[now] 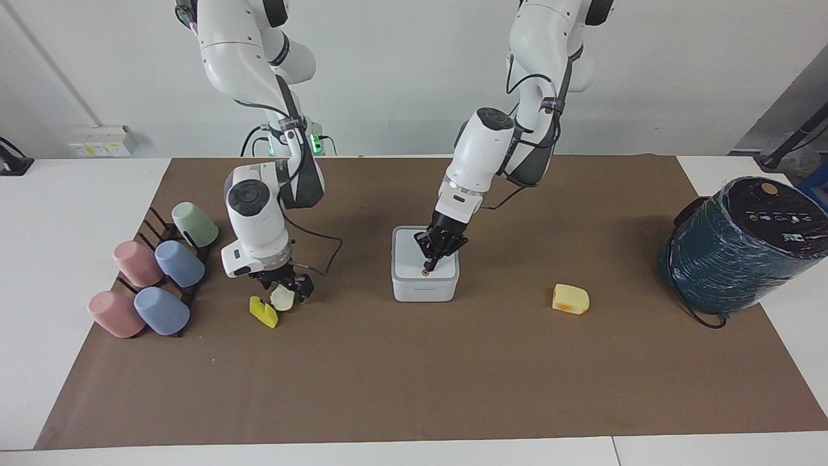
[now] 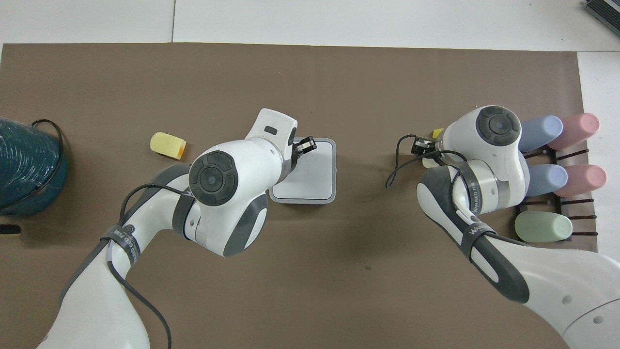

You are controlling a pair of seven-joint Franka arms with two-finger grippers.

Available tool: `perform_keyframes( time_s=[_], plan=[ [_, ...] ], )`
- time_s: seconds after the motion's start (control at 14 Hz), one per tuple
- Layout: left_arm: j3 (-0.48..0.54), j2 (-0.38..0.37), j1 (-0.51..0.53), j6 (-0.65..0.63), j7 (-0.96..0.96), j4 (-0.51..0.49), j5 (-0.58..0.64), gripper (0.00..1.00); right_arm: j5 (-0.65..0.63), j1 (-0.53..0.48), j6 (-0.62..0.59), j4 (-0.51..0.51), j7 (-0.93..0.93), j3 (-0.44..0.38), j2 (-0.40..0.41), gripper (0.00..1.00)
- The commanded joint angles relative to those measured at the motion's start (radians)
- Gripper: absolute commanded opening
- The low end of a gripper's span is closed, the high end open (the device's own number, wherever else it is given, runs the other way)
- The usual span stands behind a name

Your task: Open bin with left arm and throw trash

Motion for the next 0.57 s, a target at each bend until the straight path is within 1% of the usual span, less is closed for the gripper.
perform_keyframes(
  time_s=[0.0, 0.14, 0.29, 0.43, 0.5],
  plan=[
    [0.015, 0.008, 0.045, -0.249, 0.012, 0.133, -0.005, 0.04, -0.014, -0.010, -0.054, 0.035, 0.048, 0.009, -0.004, 0.00],
    [0.017, 0.003, 0.110, -0.427, 0.055, 0.236, -0.003, 0.05, -0.006, -0.009, -0.099, 0.058, 0.057, 0.011, -0.018, 0.00],
    [0.017, -0.006, 0.169, -0.576, 0.154, 0.288, -0.001, 0.05, 0.061, -0.002, -0.160, 0.073, 0.069, 0.011, -0.068, 0.00],
    [0.021, -0.017, 0.223, -0.644, 0.265, 0.290, -0.003, 0.05, 0.116, 0.005, -0.236, 0.079, 0.069, 0.011, -0.133, 0.00],
    [0.021, -0.018, 0.251, -0.653, 0.295, 0.282, -0.003, 0.10, 0.141, 0.007, -0.282, 0.090, 0.069, 0.012, -0.163, 0.00]
  ],
)
